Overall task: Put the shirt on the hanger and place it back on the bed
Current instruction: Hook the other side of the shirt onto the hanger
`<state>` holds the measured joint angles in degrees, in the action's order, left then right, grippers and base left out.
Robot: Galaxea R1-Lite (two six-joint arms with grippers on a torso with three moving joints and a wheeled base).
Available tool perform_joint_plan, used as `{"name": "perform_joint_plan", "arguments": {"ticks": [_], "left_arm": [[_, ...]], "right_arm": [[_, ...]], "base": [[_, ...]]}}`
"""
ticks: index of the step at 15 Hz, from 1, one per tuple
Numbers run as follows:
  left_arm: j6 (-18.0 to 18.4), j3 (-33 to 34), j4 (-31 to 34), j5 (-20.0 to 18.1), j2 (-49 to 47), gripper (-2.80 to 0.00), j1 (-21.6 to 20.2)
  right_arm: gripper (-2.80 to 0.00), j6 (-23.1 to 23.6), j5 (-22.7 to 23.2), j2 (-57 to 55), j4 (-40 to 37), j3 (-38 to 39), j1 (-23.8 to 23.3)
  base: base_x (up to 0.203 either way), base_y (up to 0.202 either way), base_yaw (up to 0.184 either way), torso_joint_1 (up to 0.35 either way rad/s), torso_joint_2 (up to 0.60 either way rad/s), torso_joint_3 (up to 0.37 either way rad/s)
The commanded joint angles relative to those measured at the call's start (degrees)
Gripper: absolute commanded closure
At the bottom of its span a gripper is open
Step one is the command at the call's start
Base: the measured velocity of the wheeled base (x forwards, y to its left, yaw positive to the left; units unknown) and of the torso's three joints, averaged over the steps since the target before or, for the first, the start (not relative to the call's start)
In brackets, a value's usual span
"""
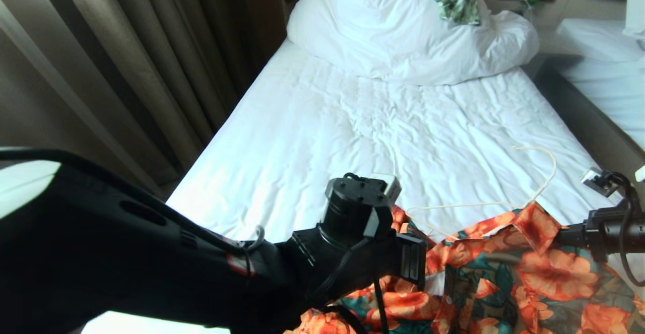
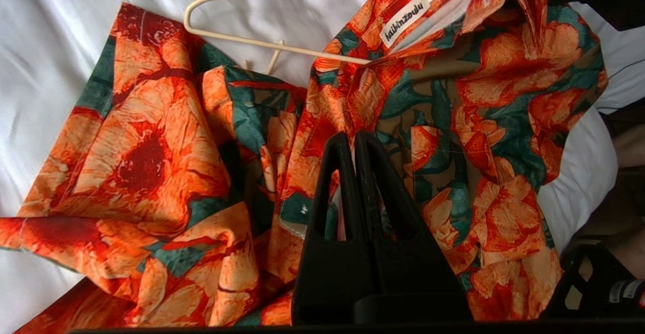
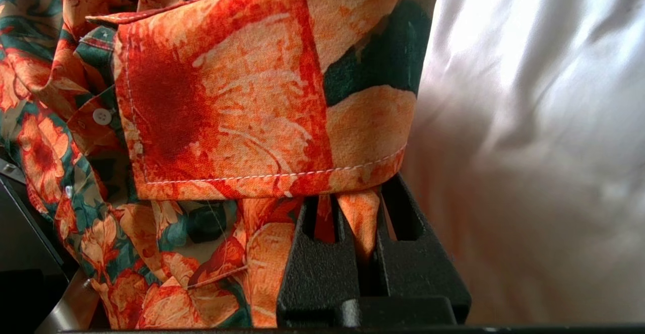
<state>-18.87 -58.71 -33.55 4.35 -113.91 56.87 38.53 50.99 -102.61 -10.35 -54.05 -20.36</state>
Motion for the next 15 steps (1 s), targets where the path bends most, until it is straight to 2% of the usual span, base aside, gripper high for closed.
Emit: {"name": "perform_joint_plan", "arguments": {"ticks": [1, 5, 6, 8, 11, 15], "left_arm": [[-0.06, -2.08, 0.27, 0.94, -3.17, 0.00, 1.20], [1.01, -5.86, 2.83, 2.32, -7.57, 0.00, 2.91], [2.17, -6.46, 2.66, 3.40, -9.06, -2.80, 2.90], [4.39, -6.95, 2.62, 4.52, -10.90, -2.80, 2.40], [8.37, -8.15, 2.51, 8.45, -12.50, -2.80, 0.60], [8.93, -8.53, 2.47, 8.66, -12.34, -2.80, -0.01]], "right_arm": [[0.00, 0.25, 0.19, 1.80, 1.65, 3.84, -0.05], [0.00, 0.58, -0.63, 2.68, 2.79, 6.24, -0.12], [0.00, 0.58, -0.63, 2.78, 2.79, 6.26, -0.12], [0.00, 0.62, -0.63, 3.34, 2.79, 6.55, -0.12], [0.00, 0.66, -0.63, 3.84, 2.88, 6.68, -0.12], [0.00, 0.75, -0.55, 4.79, 2.80, 6.77, -0.12]], "base": [[0.000, 0.000, 0.000, 0.000, 0.00, 0.000], [0.000, 0.000, 0.000, 0.000, 0.00, 0.000], [0.000, 0.000, 0.000, 0.000, 0.00, 0.000], [0.000, 0.000, 0.000, 0.000, 0.00, 0.000], [0.000, 0.000, 0.000, 0.000, 0.00, 0.000], [0.000, 0.000, 0.000, 0.000, 0.00, 0.000]]}}
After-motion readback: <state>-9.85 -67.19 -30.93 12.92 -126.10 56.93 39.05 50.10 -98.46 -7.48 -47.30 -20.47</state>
